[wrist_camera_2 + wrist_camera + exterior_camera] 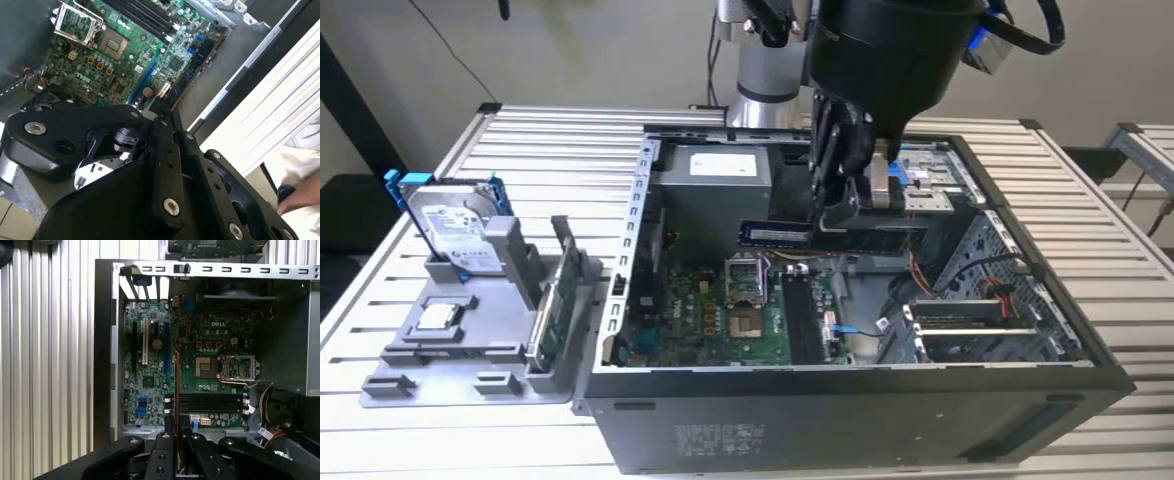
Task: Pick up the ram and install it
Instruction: 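Pick up the ram and move it above insertion slot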
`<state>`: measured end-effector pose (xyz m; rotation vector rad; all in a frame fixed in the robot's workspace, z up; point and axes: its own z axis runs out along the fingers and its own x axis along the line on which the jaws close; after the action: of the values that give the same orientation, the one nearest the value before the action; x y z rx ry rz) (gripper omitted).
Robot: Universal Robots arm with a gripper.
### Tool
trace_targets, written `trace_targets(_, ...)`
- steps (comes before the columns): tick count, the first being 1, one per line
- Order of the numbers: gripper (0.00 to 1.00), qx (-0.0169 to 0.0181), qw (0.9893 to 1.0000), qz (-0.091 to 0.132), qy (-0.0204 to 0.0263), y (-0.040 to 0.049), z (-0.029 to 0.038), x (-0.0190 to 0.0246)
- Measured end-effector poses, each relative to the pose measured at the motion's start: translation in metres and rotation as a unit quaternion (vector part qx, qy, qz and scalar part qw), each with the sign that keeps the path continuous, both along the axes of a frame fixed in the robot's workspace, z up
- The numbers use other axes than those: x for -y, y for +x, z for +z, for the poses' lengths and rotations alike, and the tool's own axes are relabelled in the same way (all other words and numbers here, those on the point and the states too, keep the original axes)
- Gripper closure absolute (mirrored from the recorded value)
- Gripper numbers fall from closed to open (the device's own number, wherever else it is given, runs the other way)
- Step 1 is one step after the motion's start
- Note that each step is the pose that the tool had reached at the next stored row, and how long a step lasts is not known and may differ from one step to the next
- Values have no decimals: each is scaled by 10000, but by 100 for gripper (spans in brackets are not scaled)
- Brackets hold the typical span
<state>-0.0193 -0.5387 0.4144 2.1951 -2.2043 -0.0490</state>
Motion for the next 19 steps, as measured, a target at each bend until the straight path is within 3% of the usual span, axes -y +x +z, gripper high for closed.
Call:
trace_targets(6, 86, 0, 10000, 6, 0, 149, 0, 0)
trace_targets(12, 86, 0, 10000, 6, 0, 158, 0, -14)
trace_targets(14, 86, 0, 10000, 6, -1, 158, -1, -69)
trace_targets(19, 86, 3, 10000, 6, -3, 158, -4, -277)
